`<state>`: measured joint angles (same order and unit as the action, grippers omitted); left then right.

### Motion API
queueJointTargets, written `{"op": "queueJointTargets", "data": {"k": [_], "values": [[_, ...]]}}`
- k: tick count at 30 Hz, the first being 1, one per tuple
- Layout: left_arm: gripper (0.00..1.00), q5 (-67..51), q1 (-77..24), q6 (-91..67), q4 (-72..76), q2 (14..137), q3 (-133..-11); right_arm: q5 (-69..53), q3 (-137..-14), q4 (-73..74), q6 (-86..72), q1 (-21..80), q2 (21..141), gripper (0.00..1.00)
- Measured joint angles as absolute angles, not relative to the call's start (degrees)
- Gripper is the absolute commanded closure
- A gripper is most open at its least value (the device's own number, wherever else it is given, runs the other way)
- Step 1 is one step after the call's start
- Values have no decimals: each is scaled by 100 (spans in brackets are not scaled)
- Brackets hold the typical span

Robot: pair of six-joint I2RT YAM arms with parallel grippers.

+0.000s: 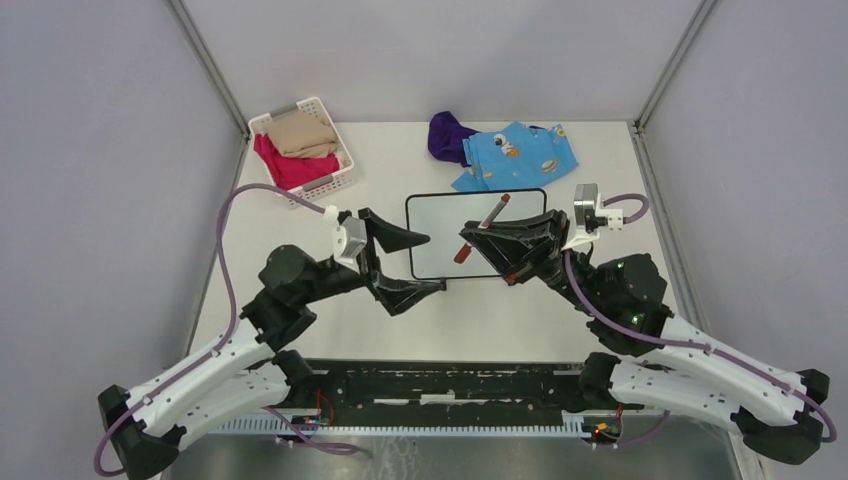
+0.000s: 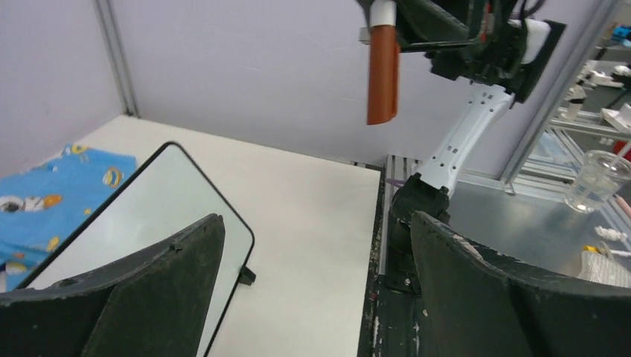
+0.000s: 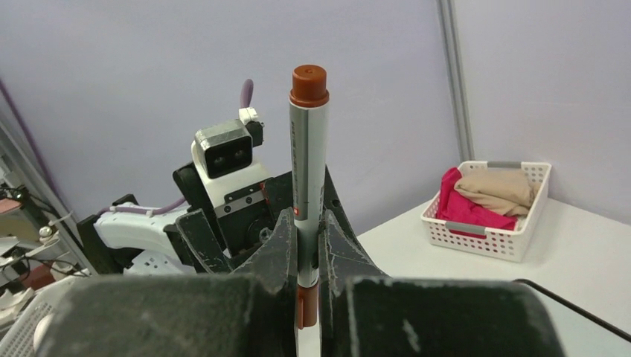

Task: Write a sentence on the whiteboard
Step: Open the whiteboard marker at the center of the board.

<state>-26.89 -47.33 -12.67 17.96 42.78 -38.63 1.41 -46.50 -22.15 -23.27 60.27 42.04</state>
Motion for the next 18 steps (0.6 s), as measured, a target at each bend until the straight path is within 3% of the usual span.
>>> {"op": "queueJointTargets", "data": {"k": [3,7,11,18], "values": [[2,-3258,-4733,-967,1546,4366,-4084,-174,-4803,-2167,-2239,6027,4292,100],[0,-4178,-4737,-467,746,5103,-5245,-628,-4906,-2137,-2154,6027,4427,100],[1,-4637,-4737,-331,510,5284,-5413,-952,-4906,-2082,-2115,6027,4497,100],[21,-4930,-4737,-338,469,5341,-5435,-1208,-4904,-2117,-2117,6027,4584,100]]}}
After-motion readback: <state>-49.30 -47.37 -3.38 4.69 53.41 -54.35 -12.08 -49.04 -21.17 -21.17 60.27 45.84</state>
